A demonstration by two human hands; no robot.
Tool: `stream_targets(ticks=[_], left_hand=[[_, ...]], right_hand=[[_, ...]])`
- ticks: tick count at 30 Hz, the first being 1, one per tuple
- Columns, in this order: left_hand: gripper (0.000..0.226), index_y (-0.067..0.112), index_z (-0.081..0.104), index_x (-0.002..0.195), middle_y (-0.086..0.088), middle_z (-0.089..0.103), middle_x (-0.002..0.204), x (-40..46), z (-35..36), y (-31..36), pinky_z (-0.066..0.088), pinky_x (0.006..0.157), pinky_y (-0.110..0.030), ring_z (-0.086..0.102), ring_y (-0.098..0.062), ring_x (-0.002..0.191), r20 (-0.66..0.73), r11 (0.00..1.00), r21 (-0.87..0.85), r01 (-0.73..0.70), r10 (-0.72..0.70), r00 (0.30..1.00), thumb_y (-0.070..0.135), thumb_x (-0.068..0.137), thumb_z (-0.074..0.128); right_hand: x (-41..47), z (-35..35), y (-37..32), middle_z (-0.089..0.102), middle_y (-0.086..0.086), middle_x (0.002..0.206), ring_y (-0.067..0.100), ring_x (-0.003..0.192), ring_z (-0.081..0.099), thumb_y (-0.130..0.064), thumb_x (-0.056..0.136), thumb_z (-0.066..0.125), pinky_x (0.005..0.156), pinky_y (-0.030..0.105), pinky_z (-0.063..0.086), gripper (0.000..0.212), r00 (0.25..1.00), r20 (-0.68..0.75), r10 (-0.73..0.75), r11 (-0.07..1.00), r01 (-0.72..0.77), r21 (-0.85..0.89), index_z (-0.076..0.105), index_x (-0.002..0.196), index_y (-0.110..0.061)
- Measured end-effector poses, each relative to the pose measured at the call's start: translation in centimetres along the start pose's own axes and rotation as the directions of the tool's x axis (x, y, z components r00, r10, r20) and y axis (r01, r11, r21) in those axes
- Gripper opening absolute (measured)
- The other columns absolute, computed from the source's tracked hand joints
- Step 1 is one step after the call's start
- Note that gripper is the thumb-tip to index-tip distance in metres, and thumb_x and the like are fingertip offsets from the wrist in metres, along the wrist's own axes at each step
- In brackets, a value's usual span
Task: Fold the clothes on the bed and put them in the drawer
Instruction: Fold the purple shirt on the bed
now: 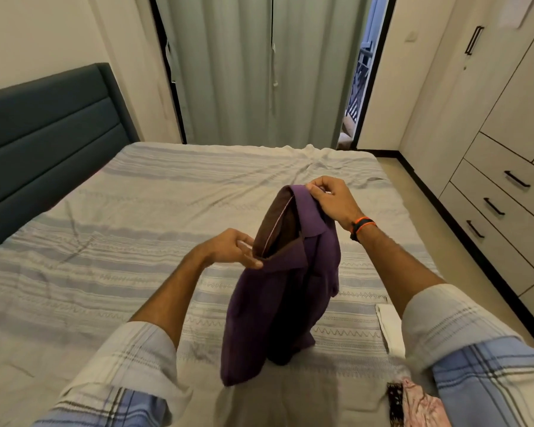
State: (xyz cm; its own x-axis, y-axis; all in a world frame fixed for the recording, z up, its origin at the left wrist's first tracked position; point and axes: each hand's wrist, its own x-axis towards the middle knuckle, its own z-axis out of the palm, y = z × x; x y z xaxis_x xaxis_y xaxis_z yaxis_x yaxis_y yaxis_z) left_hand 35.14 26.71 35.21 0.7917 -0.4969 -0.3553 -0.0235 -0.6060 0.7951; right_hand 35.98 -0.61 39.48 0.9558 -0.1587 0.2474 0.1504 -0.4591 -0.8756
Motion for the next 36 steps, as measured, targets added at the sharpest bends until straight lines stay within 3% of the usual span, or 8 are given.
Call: stream_targets(ticks=[2, 7, 11, 16, 21, 25, 30, 36], left_hand=[[0.043, 0.012, 0.072, 0.104, -0.002, 0.073, 0.087, 0.4, 1.7, -1.0, 0.058, 0.084, -0.033, 0.070, -0.015, 0.085, 0.043, 0.999, 0.033, -0.009, 0.007, 0.999, 0.014, 0.064, 0.090], [0.041, 0.017, 0.071, 0.100, -0.003, 0.073, 0.098, 2.0, 5.2, -1.8, 0.056, 0.082, -0.035, 0.067, -0.016, 0.087, -0.149, 0.996, 0.084, -0.019, 0.031, 0.988, 0.017, 0.064, 0.089], [0.011, 0.021, 0.066, 0.081, 0.001, 0.068, 0.082, 2.4, 5.6, -1.5, 0.048, 0.067, -0.026, 0.063, -0.016, 0.079, -0.296, 0.991, 0.133, 0.012, 0.028, 0.955, 0.023, 0.080, 0.076], [0.007, 0.016, 0.063, 0.087, -0.002, 0.066, 0.080, 2.5, 3.1, -1.6, 0.049, 0.075, -0.031, 0.063, -0.022, 0.082, -0.560, 0.996, -0.094, 0.011, -0.062, 0.826, 0.020, 0.087, 0.069], [0.008, 0.017, 0.065, 0.096, -0.004, 0.067, 0.092, 2.0, -0.8, 0.2, 0.044, 0.077, -0.027, 0.062, -0.022, 0.087, -0.709, 0.993, -0.079, -0.088, 0.006, 0.706, 0.023, 0.094, 0.060], [0.006, 0.016, 0.065, 0.095, -0.005, 0.068, 0.088, 1.1, -3.4, 1.6, 0.042, 0.073, -0.026, 0.061, -0.020, 0.080, -0.739, 0.988, 0.009, -0.155, 0.111, 0.664, 0.018, 0.094, 0.059], [0.007, 0.018, 0.066, 0.091, -0.002, 0.067, 0.082, -0.3, -6.3, 3.3, 0.041, 0.069, -0.025, 0.057, -0.015, 0.073, -0.719, 0.970, 0.136, -0.203, 0.237, 0.653, 0.015, 0.093, 0.060], [0.010, 0.021, 0.067, 0.087, -0.006, 0.068, 0.080, -1.6, -9.0, 4.4, 0.043, 0.068, -0.025, 0.056, -0.014, 0.070, -0.658, 0.949, 0.193, -0.250, 0.314, 0.684, 0.013, 0.091, 0.062]], right_hand=[[-0.3, 0.0, -0.5, 0.062, -0.004, 0.078, 0.010, 0.075, 0.056, -0.024, 0.096, 0.062, 0.077, 0.032, 0.049, 0.013, 1.000, 0.014, 0.000, 0.999, -0.001, 0.054, 0.068, 0.086, -0.018], [-0.5, 0.0, -2.1, 0.062, 0.003, 0.079, 0.012, 0.075, 0.056, -0.020, 0.098, 0.060, 0.071, 0.026, 0.048, 0.016, 0.998, 0.053, -0.036, 0.989, 0.028, 0.147, 0.069, 0.094, -0.007], [-0.3, -0.8, -2.4, 0.061, 0.000, 0.078, 0.011, 0.074, 0.055, -0.021, 0.097, 0.061, 0.072, 0.027, 0.048, 0.014, 0.998, -0.001, -0.058, 0.989, 0.058, 0.137, 0.068, 0.090, -0.011], [-0.2, -2.8, -0.5, 0.059, -0.009, 0.079, 0.009, 0.077, 0.054, -0.027, 0.095, 0.063, 0.082, 0.032, 0.048, 0.012, 0.997, -0.067, -0.030, 0.999, 0.028, -0.020, 0.066, 0.085, -0.020], [-1.0, -3.7, 1.0, 0.063, -0.008, 0.084, 0.013, 0.086, 0.058, -0.024, 0.096, 0.062, 0.085, 0.030, 0.047, 0.012, 1.000, -0.015, 0.006, 0.996, -0.007, -0.085, 0.069, 0.094, -0.014], [-1.4, -3.9, 1.5, 0.071, 0.002, 0.100, 0.014, 0.092, 0.061, -0.025, 0.100, 0.055, 0.083, 0.027, 0.046, 0.021, 0.983, 0.181, 0.036, 0.992, -0.014, -0.122, 0.073, 0.100, -0.014], [-2.1, -4.1, 1.1, 0.075, 0.006, 0.098, 0.016, 0.088, 0.068, -0.023, 0.101, 0.054, 0.086, 0.029, 0.056, 0.026, 0.912, 0.395, 0.111, 0.992, -0.078, -0.099, 0.075, 0.107, -0.009], [-2.3, -4.0, 0.8, 0.057, 0.001, 0.075, 0.014, 0.074, 0.052, -0.026, 0.098, 0.057, 0.077, 0.032, 0.045, 0.025, 0.852, 0.491, 0.179, 0.980, -0.198, -0.013, 0.059, 0.080, -0.009]])
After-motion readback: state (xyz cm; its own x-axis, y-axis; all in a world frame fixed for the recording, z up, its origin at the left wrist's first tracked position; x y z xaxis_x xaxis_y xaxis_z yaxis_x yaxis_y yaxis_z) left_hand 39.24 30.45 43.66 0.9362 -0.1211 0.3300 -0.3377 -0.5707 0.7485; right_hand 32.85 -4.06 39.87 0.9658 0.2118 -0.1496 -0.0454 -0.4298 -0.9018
